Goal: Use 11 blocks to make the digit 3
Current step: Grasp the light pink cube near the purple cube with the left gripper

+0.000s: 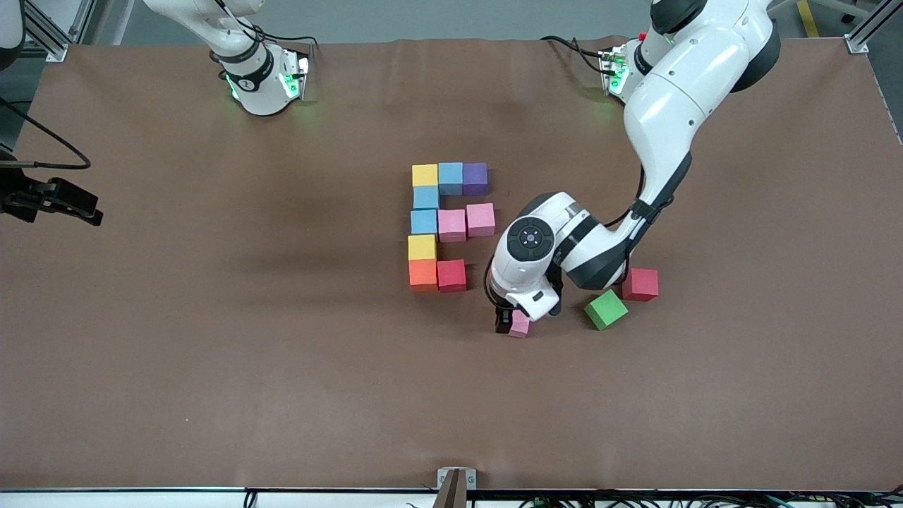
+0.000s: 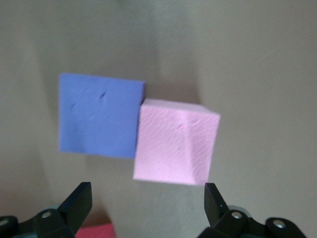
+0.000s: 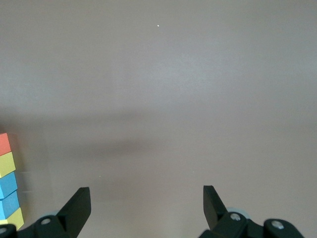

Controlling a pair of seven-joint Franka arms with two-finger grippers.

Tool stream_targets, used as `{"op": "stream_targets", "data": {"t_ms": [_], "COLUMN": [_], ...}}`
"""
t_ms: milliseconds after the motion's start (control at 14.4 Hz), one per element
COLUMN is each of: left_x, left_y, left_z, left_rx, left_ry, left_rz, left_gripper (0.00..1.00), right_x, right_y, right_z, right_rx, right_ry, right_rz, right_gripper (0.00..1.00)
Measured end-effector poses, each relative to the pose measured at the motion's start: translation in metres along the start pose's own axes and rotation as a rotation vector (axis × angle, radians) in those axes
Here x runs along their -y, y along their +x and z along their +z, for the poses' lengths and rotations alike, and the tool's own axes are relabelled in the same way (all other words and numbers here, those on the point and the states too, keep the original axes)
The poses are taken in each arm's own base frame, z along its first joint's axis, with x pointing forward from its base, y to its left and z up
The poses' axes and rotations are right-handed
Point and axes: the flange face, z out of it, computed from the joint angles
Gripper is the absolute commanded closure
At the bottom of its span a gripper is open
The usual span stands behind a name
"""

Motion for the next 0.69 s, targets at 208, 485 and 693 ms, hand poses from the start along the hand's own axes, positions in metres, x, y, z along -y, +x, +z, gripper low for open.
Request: {"op": "stream_targets", "data": {"t_ms": [208, 485, 693], "left_x": [-0.003, -0.002, -0.001], "left_y": [0.003, 0.006, 0.006], "left_z": [0.004, 0.008, 0.010], "left_rx": [-0.002, -0.008, -0.010], "left_ry": [-0.023, -0.019, -0.016], "left_rz": [0.007, 0.021, 0.041], "left_gripper": [0.00, 0.00, 0.00], "right_x": [0.000, 0.002, 0.014], "right_y": [-0.001, -0.003, -0.003], "right_z": [-0.010, -0.018, -0.019], "right_rx": [-0.013, -0.021, -0.020], "right_ry": [0.001, 0.006, 0.011], "right_rz": [0.000, -0.004, -0.024], "right_gripper": [0.00, 0.00, 0.00]}}
